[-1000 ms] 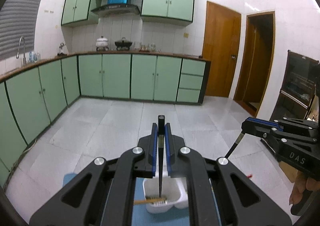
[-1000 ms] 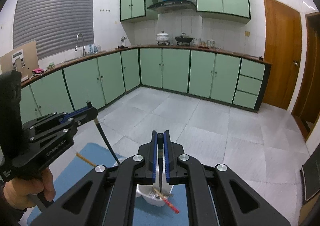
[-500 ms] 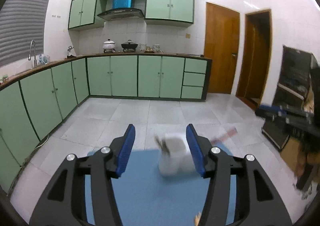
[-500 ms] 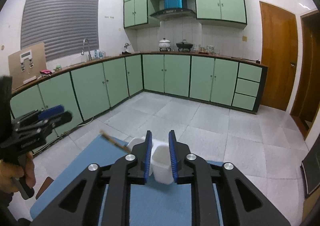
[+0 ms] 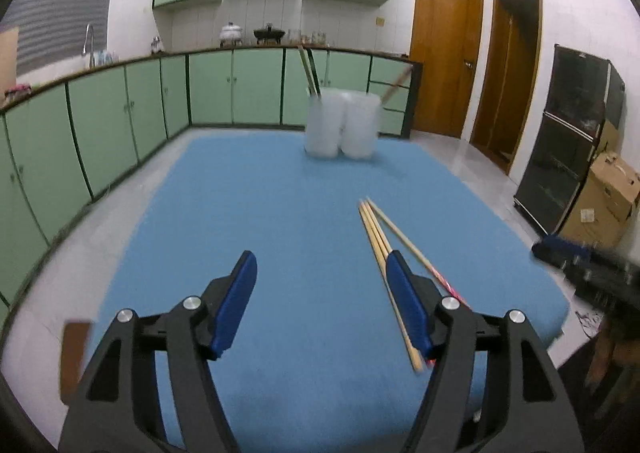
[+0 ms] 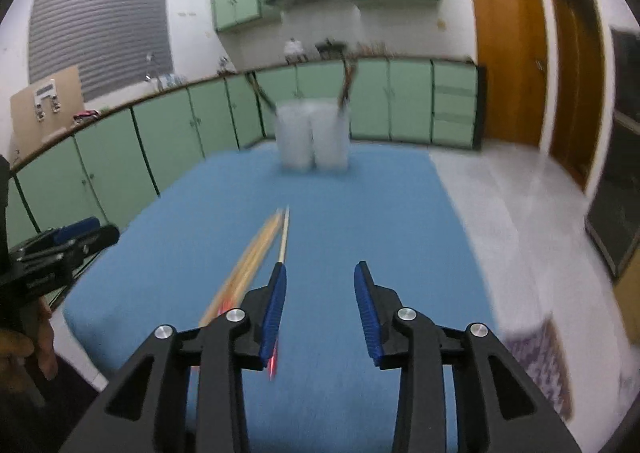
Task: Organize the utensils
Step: 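Withdraw both open tools back to the remaining chopsticks, then grasp a plain wooden chopstick with the left tool while the right tool grasps a red chopstick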
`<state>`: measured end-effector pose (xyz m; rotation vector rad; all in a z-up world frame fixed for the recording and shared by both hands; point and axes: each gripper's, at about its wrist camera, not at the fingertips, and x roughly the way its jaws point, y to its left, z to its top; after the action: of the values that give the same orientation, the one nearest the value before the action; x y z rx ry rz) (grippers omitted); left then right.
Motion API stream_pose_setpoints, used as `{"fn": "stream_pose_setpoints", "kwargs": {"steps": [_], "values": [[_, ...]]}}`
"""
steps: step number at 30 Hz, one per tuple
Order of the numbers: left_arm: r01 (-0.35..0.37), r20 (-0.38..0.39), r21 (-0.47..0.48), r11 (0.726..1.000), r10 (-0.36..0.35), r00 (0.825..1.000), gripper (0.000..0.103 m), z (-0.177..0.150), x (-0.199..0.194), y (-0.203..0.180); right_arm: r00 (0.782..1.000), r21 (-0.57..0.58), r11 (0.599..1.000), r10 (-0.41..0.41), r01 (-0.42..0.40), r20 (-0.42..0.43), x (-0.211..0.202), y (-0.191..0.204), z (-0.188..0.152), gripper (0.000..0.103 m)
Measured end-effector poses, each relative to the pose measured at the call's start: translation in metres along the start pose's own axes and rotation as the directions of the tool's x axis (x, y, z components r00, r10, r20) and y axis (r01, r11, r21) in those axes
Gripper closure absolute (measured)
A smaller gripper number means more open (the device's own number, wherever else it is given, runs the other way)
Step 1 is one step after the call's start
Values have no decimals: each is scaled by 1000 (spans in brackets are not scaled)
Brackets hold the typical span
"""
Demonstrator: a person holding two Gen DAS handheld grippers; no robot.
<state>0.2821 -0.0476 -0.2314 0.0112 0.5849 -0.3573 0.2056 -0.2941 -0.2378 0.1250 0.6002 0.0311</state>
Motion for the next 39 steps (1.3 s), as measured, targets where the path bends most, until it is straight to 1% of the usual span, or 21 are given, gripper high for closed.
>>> {"fn": "stream_pose_setpoints", "kwargs": {"steps": [2, 5, 9, 10, 15, 17, 24, 27, 28, 30, 39], "values": [[8, -24, 10, 1000, -8, 1000, 37, -17, 2, -7, 1000, -3, 1000, -6, 6, -19, 2, 8, -21, 68], [37, -67, 29, 999, -35, 997, 37, -38, 8, -20, 999, -10, 1000, -10, 10, -33, 7, 18, -40, 68], [39, -81, 88, 995, -32, 996, 38, -52, 12, -33, 999, -18, 1000, -5, 4, -53, 19, 20, -48, 68], [42, -93, 99, 994, -33, 995, 39, -55, 16, -34, 998, -20, 1000, -4, 3, -60, 22, 20, -48, 68], [20, -144, 104, 994, -5, 990, 43, -68, 30, -33, 998, -22, 1000, 7, -8, -70, 28, 21, -53, 68], [16, -147, 107, 994, 0, 989, 43, -69, 33, -32, 998, -37, 999, 12, -14, -66, 28, 22, -58, 68], [6, -133, 113, 994, 9, 991, 43, -66, 40, -37, 998, -71, 997, 13, -17, -55, 40, 28, -53, 68], [24, -134, 96, 995, -11, 991, 44, -65, 37, -37, 998, -72, 997, 17, -21, -54, 42, 26, -52, 68], [22, -128, 99, 995, -9, 992, 44, -64, 35, -37, 998, -72, 997, 18, -22, -54, 42, 26, -52, 68], [8, -144, 112, 994, 8, 990, 44, -66, 40, -39, 998, -69, 997, 19, -23, -53, 42, 26, -53, 68], [32, -146, 104, 994, -16, 989, 43, -63, 48, -49, 998, -88, 996, 19, -24, -52, 41, 25, -53, 68]]}}
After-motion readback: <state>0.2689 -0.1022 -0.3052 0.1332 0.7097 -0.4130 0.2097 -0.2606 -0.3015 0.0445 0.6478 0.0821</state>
